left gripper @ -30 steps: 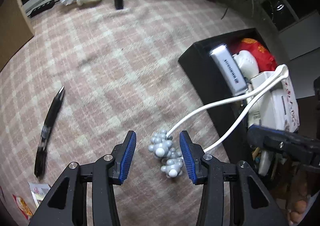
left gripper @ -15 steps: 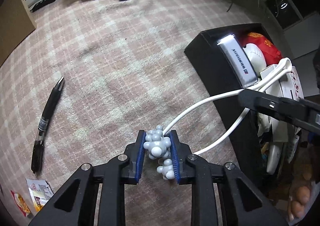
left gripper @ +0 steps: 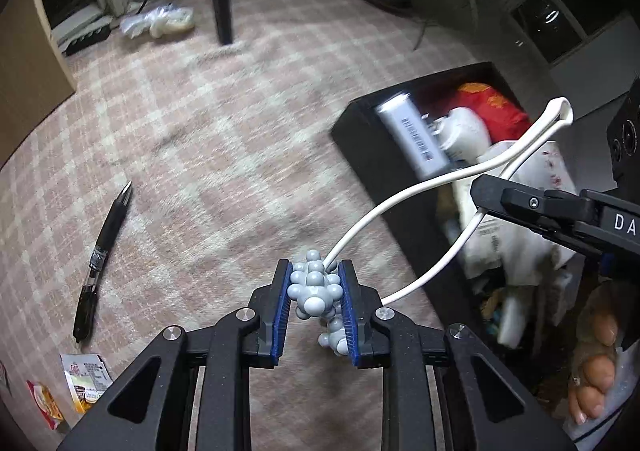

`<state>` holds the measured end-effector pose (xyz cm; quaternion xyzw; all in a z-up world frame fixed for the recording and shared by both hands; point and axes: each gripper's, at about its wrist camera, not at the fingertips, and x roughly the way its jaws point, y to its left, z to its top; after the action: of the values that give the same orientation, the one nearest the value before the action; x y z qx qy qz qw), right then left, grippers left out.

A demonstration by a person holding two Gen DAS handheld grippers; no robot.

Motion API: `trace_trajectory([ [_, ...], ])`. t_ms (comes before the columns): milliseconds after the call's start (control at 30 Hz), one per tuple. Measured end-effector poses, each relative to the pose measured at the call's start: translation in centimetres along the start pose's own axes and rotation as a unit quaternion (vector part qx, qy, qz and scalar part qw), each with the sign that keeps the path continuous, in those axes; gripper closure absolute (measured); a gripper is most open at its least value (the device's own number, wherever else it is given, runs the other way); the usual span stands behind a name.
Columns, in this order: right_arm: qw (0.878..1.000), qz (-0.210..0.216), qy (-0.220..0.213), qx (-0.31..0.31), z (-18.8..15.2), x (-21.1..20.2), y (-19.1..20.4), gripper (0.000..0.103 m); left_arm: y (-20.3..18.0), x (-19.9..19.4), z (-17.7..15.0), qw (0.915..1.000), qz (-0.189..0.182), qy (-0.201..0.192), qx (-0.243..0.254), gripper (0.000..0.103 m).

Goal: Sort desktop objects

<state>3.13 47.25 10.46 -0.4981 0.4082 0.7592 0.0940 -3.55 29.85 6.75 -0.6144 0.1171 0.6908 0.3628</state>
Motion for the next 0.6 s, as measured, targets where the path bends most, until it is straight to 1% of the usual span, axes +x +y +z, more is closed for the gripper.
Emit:
trace_trajectory([
  [100,1.0,0.009,-0.016,0.0,0.3,-2.4,-0.4,0.093,-1.8,-1.0,0.2,0.9998,-0.011,-0.009,0.013,0.081],
  [167,1.0,0.012,-0.024,0.003,0.5,-4.1,-0.9,0.093,-3.7,-1.5,0.5,0.9995,-0.018,-0.014,0.023,0.081],
  [200,1.0,0.012,-0.027,0.005,0.5,-4.7,-1.2,0.093,-4.8,-1.7,1.1,0.9992,-0.022,-0.015,0.031,0.081],
  [233,0.999,0.011,-0.032,0.006,0.5,-5.6,-1.6,0.093,-5.9,-1.2,2.7,0.9989,-0.025,-0.016,0.037,0.081],
  [300,0.999,0.009,-0.041,0.009,0.5,-7.5,-2.7,0.093,-7.3,-2.1,3.1,0.9979,-0.034,-0.016,0.053,0.081],
  [367,0.999,0.004,-0.047,0.018,0.5,-9.2,-4.0,0.093,-7.9,-3.2,2.7,0.9966,-0.045,-0.014,0.069,0.081],
  [500,0.997,-0.01,-0.061,0.041,0.2,-12.1,-7.1,0.093,-12.7,-2.9,2.5,0.992,-0.064,-0.002,0.108,0.081],
  [567,0.996,-0.017,-0.065,0.05,0.1,-13.1,-8.4,0.093,-15.3,-2.6,1.8,0.9884,-0.072,0.007,0.133,0.082],
  [600,0.996,-0.022,-0.068,0.056,-0.1,-13.7,-9.3,0.093,-16.0,-2.4,1.5,0.9872,-0.074,0.01,0.141,0.082],
])
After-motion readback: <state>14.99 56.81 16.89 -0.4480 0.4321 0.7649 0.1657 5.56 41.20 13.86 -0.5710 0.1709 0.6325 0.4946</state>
